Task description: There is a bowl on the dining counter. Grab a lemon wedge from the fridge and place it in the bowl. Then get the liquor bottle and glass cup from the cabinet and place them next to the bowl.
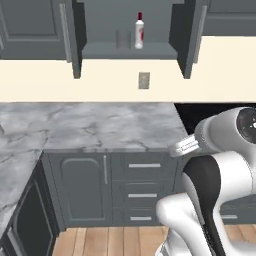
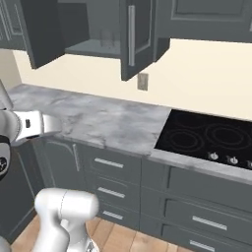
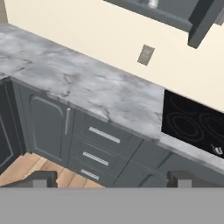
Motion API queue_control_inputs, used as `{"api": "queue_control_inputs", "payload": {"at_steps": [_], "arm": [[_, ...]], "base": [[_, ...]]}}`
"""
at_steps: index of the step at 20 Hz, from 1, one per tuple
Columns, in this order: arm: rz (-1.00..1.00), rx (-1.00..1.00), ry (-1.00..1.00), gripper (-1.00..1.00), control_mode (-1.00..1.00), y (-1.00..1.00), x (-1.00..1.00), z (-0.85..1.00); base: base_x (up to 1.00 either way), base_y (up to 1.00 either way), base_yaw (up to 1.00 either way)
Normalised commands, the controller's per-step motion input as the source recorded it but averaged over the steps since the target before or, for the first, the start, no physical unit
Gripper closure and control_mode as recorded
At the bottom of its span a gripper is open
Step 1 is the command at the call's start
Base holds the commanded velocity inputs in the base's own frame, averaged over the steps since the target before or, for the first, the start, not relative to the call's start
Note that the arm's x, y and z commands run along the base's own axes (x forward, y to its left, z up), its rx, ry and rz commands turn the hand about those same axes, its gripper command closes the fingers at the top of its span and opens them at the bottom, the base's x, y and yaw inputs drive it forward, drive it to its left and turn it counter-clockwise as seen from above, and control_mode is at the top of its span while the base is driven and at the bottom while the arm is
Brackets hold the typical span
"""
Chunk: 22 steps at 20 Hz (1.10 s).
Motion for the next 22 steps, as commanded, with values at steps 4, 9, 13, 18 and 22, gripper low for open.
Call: {"api": "queue_control_inputs", "payload": {"at_steps": [4,9,13,18,22], "arm": [[0.0,0.0,0.0,-1.0,1.0,0.0,0.0,0.0],[0.0,0.0,0.0,-1.0,1.0,0.0,0.0,0.0],[0.0,0.0,0.0,-1.0,1.0,0.0,0.0,0.0],[0.0,0.0,0.0,-1.0,1.0,0.0,0.0,0.0],[0.0,0.0,0.0,-1.0,1.0,0.0,0.0,0.0]], "base": [[0.57,0.44,-0.12],[0.74,0.46,-0.21],[0.62,0.22,-0.18],[0.34,0.05,-0.28],[0.5,0.22,-0.29]]}}
